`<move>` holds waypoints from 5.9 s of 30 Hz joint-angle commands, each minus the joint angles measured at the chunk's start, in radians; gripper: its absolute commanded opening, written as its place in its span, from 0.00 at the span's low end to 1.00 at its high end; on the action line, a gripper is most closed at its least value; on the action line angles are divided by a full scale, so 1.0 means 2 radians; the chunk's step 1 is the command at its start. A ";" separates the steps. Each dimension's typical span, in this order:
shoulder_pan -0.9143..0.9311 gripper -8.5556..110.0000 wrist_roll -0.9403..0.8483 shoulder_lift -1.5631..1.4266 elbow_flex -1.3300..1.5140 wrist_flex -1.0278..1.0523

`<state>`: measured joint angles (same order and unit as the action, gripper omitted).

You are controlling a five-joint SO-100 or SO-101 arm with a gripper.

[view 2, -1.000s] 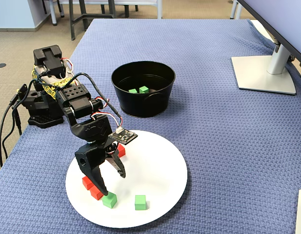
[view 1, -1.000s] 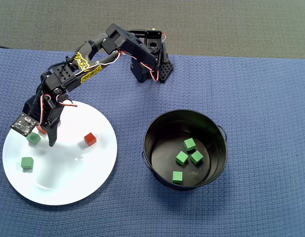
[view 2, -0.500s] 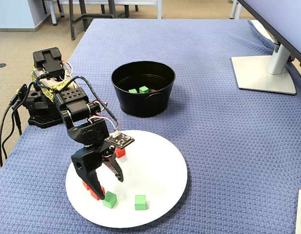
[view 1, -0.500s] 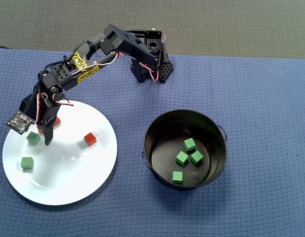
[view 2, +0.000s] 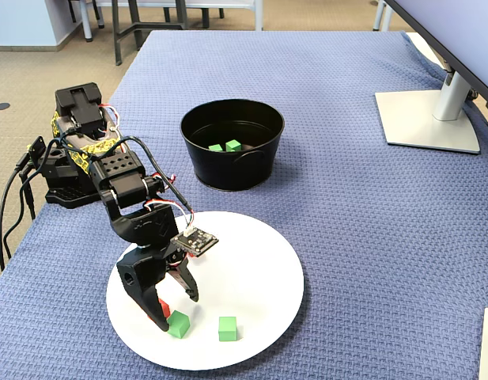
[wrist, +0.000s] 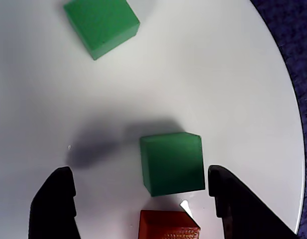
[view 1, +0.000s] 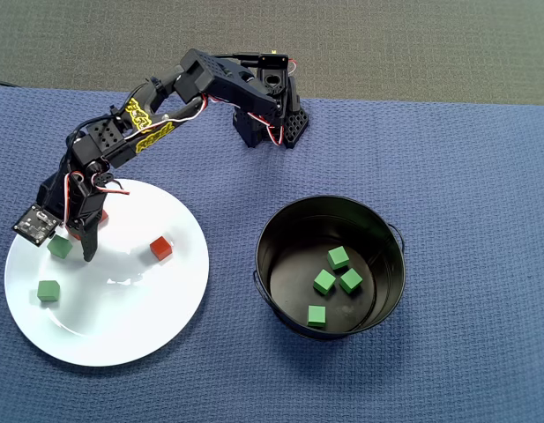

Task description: Pick up the green cubes from the white plate and place them in the black recipient

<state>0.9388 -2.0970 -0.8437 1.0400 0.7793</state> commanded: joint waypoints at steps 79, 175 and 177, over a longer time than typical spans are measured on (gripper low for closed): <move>-0.463 0.07 0.999 -0.522 0.220 0.186; -0.057 0.34 0.189 0.148 -0.256 -0.029; -0.057 0.34 0.187 0.154 -0.268 -0.025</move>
<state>0.8299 -1.7150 -0.5200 0.5921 0.7517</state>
